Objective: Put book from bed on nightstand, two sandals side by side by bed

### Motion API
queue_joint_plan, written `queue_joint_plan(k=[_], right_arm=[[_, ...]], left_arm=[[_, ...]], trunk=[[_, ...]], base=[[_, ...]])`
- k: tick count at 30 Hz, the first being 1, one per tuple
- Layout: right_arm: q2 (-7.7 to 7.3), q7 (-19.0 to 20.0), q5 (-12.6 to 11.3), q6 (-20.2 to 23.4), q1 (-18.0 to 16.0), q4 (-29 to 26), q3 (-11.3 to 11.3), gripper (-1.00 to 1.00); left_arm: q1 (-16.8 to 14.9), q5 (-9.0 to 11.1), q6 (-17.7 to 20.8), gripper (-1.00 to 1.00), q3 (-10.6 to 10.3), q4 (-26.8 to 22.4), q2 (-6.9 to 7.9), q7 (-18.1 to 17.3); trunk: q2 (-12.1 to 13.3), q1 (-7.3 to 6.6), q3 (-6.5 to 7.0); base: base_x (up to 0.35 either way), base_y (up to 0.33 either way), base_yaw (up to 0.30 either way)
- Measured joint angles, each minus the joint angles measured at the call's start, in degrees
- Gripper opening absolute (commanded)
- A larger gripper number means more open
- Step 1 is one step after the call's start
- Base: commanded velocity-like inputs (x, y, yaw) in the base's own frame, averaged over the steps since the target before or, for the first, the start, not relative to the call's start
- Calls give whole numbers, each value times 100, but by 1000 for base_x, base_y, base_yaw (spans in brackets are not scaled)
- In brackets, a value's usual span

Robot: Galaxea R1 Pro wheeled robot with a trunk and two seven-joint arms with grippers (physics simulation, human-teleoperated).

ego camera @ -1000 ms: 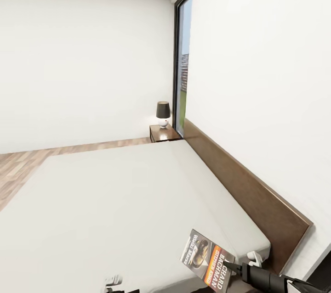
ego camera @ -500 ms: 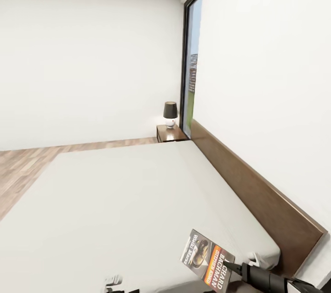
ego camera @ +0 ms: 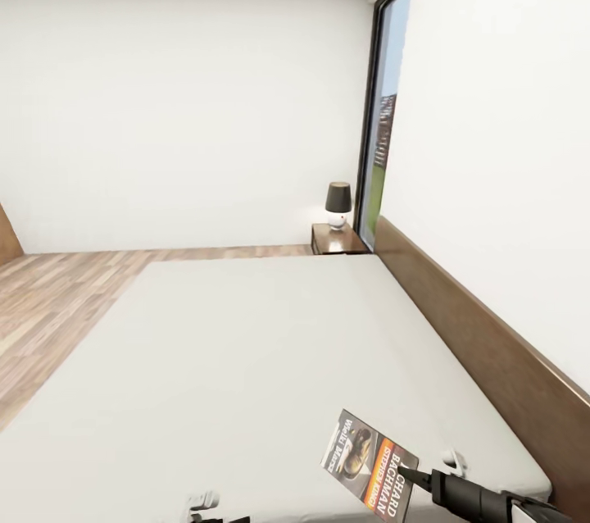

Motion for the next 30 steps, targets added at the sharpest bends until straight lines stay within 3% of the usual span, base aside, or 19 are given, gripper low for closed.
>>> queue_joint_plan(k=[30], right_arm=[[4, -10, 0, 1, 3, 0, 10, -100]], left_arm=[[0, 0, 0, 100, 3, 0, -36, 0]], trunk=[[0, 0, 0]], base=[[0, 0, 296]])
